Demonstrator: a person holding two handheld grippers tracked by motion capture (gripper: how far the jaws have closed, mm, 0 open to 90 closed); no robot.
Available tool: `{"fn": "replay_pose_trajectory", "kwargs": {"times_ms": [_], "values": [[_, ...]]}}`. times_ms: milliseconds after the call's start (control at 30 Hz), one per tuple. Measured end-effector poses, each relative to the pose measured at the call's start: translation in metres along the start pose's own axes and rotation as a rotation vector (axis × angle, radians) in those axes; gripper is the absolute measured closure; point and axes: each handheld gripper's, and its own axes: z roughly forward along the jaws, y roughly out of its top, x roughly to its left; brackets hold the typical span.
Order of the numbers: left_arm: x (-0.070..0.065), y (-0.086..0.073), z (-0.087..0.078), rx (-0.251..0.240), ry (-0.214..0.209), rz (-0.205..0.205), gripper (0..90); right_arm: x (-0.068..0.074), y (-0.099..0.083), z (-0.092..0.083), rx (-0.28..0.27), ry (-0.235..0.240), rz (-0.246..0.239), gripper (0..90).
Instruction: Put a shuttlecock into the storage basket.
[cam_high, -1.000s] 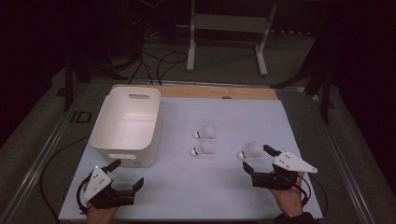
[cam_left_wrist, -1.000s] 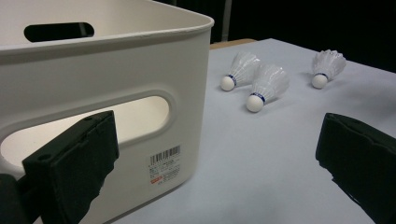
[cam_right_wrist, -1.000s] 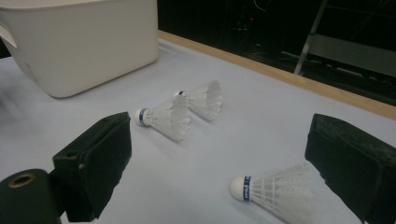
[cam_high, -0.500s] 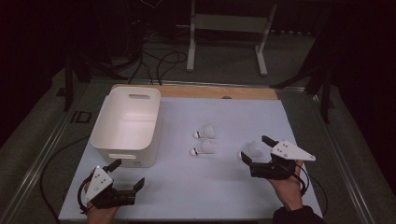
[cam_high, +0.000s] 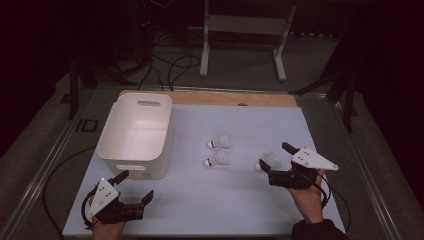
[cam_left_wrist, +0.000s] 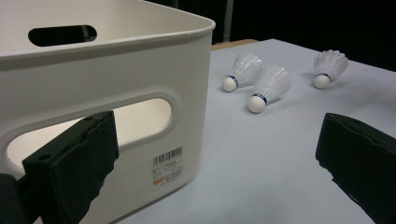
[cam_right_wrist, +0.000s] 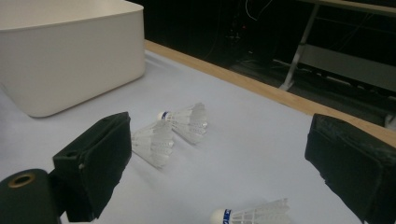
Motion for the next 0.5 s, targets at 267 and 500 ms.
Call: {"fn": "replay_pose_trajectory", "kwargs": {"times_ms": [267, 500], "values": [[0.0, 0.0, -0.001, -0.003, 0.0, -0.001, 0.0, -0.001, -0.003, 0.006, 0.015, 0.004, -0.013, 7.2], [0.0, 0.0, -0.001, -0.002, 0.0, -0.003, 0.0, -0.007, -0.009, 0.011, 0.023, 0.001, -0.008, 7.2]]}}
